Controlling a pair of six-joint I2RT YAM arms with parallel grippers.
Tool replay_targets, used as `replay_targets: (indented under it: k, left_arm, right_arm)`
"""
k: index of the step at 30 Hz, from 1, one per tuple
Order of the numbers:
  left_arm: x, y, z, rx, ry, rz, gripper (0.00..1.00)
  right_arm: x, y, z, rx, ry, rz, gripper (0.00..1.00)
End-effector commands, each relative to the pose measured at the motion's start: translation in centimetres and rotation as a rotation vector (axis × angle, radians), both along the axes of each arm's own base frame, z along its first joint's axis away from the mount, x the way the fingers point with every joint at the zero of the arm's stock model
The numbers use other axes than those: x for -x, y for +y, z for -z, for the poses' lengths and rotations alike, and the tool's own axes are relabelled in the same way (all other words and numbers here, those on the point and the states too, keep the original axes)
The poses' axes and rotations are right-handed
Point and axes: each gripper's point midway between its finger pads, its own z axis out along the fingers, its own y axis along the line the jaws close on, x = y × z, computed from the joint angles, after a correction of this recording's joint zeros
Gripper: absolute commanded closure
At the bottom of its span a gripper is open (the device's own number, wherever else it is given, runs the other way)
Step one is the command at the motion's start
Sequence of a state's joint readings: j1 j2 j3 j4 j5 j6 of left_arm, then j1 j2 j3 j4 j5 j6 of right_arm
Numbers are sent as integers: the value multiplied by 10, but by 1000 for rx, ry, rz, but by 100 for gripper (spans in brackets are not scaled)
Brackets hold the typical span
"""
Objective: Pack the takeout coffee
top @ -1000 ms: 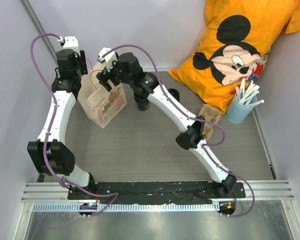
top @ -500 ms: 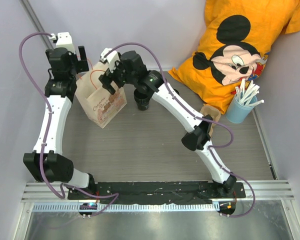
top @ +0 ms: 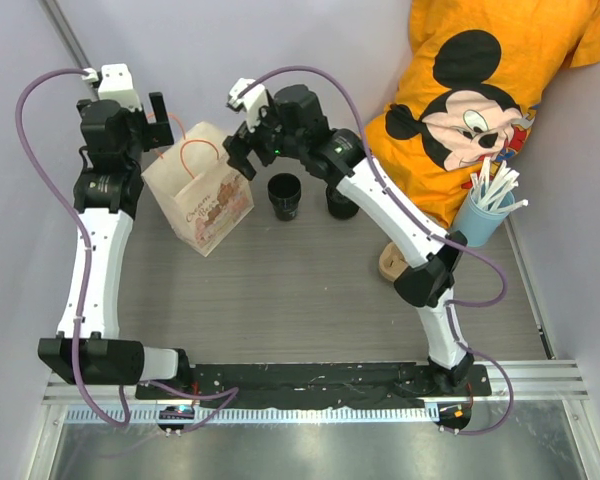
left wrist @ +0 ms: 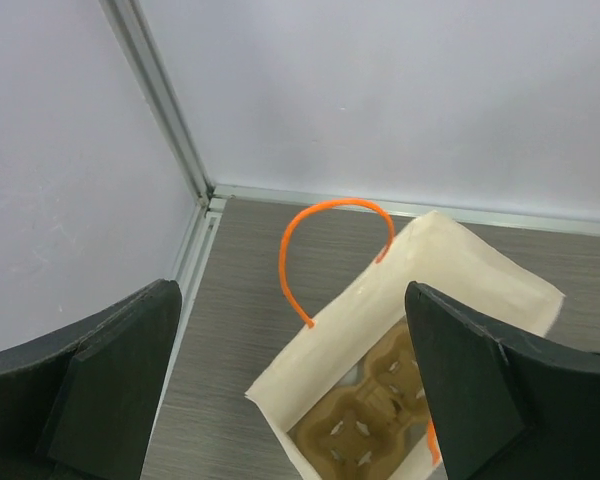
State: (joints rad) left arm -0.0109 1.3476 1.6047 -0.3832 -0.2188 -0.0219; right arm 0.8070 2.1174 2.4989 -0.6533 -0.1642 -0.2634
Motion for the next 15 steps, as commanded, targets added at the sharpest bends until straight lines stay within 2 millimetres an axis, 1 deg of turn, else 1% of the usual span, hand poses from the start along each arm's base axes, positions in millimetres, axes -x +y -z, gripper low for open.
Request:
replay_targets:
  k: [1, 2, 3, 5, 6, 7, 9, 10, 11, 12, 13, 14, 15]
  left_arm:
    - [35, -25, -39, 0, -61, 158, 0]
    - [40, -35, -39, 4, -52, 217, 0]
    - [47, -57, -37, 18, -42, 340, 0]
    - [63, -80, -27, -8, 6, 493, 0]
    - [70, -91, -20, -8, 28, 564, 0]
    - [85, -111, -15, 8, 50, 689, 0]
    - [94, -123, -4, -4, 83, 774, 0]
    - [101, -132, 4, 0, 106, 824, 0]
    - [105, -136, 8, -6, 117, 845, 0]
    - [106, -138, 18, -17, 141, 864, 0]
    - [110, -144, 26, -18, 162, 888, 0]
    - [113, -148, 32, -19, 178, 916, 0]
    - [116, -152, 48, -16, 223, 935, 0]
  right_arm:
    - [-21, -59, -28, -56, 7, 86, 1]
    - [-26, -66, -12, -30, 38, 98, 2]
    - [-33, -79, -6, -22, 51, 120, 3]
    - [-37, -93, 11, 0, 85, 143, 6]
    - [-43, -103, 15, 1, 92, 164, 10]
    - [-47, -108, 26, 6, 109, 177, 12]
    - [-54, -114, 35, 8, 127, 197, 16]
    - [-61, -121, 42, 10, 137, 219, 19]
    - [-66, -123, 48, 7, 155, 233, 21]
    - [-71, -126, 53, 6, 167, 242, 25]
    - [-76, -130, 55, 1, 174, 253, 26]
    - [-81, -129, 66, 10, 194, 264, 28]
    - [-84, -129, 69, 5, 203, 269, 33]
